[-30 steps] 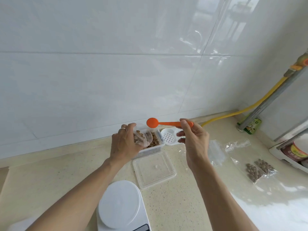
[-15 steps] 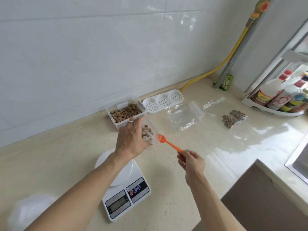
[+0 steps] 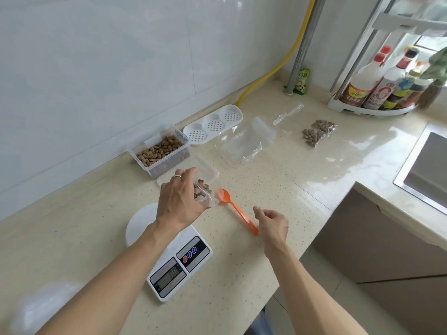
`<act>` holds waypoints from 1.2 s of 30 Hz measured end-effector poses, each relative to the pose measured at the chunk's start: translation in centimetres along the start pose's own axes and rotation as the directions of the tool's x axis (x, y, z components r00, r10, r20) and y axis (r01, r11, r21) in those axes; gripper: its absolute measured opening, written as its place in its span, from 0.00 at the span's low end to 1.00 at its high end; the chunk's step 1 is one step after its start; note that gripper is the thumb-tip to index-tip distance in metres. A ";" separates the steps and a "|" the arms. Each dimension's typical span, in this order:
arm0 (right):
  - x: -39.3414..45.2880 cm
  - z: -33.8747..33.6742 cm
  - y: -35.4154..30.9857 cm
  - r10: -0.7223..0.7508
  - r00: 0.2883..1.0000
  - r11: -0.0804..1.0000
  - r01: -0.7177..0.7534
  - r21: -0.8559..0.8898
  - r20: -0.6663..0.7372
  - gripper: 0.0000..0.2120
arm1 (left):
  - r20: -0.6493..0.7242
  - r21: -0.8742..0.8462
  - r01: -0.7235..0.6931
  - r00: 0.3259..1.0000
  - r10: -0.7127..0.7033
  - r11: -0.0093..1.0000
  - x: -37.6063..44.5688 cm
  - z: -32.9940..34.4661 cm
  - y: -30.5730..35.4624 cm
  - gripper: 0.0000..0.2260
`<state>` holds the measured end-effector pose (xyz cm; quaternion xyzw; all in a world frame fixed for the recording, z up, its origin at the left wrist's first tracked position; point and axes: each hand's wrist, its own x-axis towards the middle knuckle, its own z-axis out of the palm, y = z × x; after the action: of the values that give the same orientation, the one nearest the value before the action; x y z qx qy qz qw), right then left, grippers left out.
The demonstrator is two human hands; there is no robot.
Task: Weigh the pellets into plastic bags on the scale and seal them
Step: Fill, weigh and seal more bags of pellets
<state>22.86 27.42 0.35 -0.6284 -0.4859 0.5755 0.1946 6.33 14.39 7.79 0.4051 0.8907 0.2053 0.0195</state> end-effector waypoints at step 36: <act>-8.4 8.0 -16.1 -0.421 0.464 0.510 0.832 -0.219 0.780 0.05 | 0.164 -0.463 0.365 0.931 -0.327 0.808 -3.4 -5.5 -8.8 0.08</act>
<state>10.45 25.17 15.62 -0.1763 -0.8751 0.4499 0.0260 1.19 4.83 9.05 0.2255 0.8677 0.3995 0.1915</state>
